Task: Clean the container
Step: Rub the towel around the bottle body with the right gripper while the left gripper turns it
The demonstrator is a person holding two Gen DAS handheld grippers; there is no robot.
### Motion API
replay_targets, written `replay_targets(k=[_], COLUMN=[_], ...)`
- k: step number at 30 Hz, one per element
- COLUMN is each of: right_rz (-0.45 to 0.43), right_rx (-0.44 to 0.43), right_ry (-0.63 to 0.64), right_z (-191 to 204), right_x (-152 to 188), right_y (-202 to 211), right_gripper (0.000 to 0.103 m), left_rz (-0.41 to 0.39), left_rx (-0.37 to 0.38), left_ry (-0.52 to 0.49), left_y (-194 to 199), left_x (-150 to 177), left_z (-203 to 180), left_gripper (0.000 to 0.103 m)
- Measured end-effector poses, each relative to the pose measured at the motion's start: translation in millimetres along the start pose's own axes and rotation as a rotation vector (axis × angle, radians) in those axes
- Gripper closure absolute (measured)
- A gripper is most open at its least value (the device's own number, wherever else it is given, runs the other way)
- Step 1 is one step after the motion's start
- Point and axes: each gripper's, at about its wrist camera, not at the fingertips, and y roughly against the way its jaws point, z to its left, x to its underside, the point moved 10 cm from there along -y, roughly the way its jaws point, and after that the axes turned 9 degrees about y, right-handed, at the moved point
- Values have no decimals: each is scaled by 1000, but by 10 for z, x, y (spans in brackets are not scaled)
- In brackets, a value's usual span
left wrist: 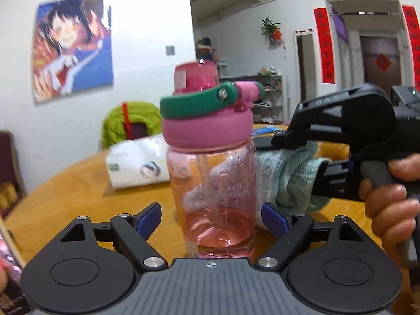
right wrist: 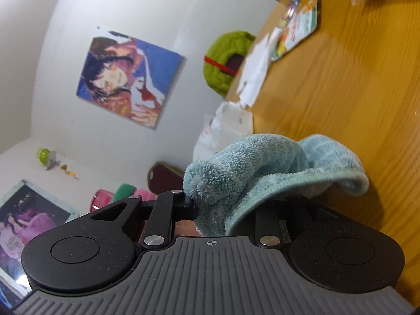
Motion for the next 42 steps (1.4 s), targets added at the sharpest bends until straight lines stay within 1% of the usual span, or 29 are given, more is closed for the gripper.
replay_targets(k=[3, 4, 5, 7, 9, 10, 13, 15, 21, 23, 25, 26, 27, 30, 31, 32, 33, 34, 36, 38, 40, 41, 42], right_rz=[-25, -19, -1, 59, 77, 87, 115, 120, 132, 113, 57, 22, -8, -42, -42, -37, -32, -27, 30, 135, 193, 212, 219], right_rx=[-46, -66, -90, -128, -112, -106, -92, -41, 122, 170, 171, 117, 1, -394, -492, -548, -563, -554, -485, -331, -143, -79, -47], right_ry=[-9, -13, -23, -56, -54, -58, -80, -39, 99, 191, 264, 257, 192, -118, -211, -269, -296, -312, -332, -324, -271, -246, -219], right_z=[54, 70, 89, 125, 133, 131, 120, 105, 46, 104, 216, 286, 355, 432, 420, 402, 378, 343, 250, 108, -86, -150, -168], right_x=[-75, -78, -58, 32, 71, 81, 140, 157, 167, 126, 32, -20, -82, -210, -234, -238, -226, -204, -99, 137, 310, 352, 368], right_y=[-31, -57, -89, -163, -148, -121, -36, -24, 9, 53, 143, 203, 271, 406, 426, 430, 421, 396, 271, 53, -41, -55, -55], right_gripper=[74, 74, 74, 73, 73, 73, 73, 73, 75, 76, 76, 76, 76, 76, 76, 76, 76, 74, 74, 74, 74, 74, 74], left_rz=[14, 19, 17, 10, 4, 3, 11, 26, 39, 40, 41, 41, 41, 41, 41, 40, 40, 40, 39, 38, 38, 39, 39], left_rx=[25, 36, 39, 44, 61, 74, 103, 116, 102, 105, 106, 107, 107, 108, 108, 108, 108, 108, 109, 106, 104, 103, 102], left_ry=[-45, -60, -73, -62, -42, -45, -47, -39, -50, -49, -51, -51, -50, -50, -50, -50, -50, -50, -49, -46, -47, -49, -51], left_y=[-9, -22, -34, -73, -135, -172, -243, -264, -259, -254, -249, -247, -244, -235, -233, -231, -230, -229, -221, -215, -220, -224, -227], left_x=[63, 86, 97, 84, 55, 41, 30, 45, 76, 77, 79, 78, 79, 85, 85, 86, 87, 88, 93, 93, 91, 91, 90], left_z=[-117, -149, -160, -118, -46, -15, 28, 14, 10, 13, 12, 13, 13, 6, 6, 6, 5, 5, 2, 9, 14, 15, 16], left_gripper=[17, 17, 17, 18, 18, 20, 22, 23, 29, 29, 29, 29, 29, 29, 29, 29, 29, 29, 29, 29, 29, 29, 29])
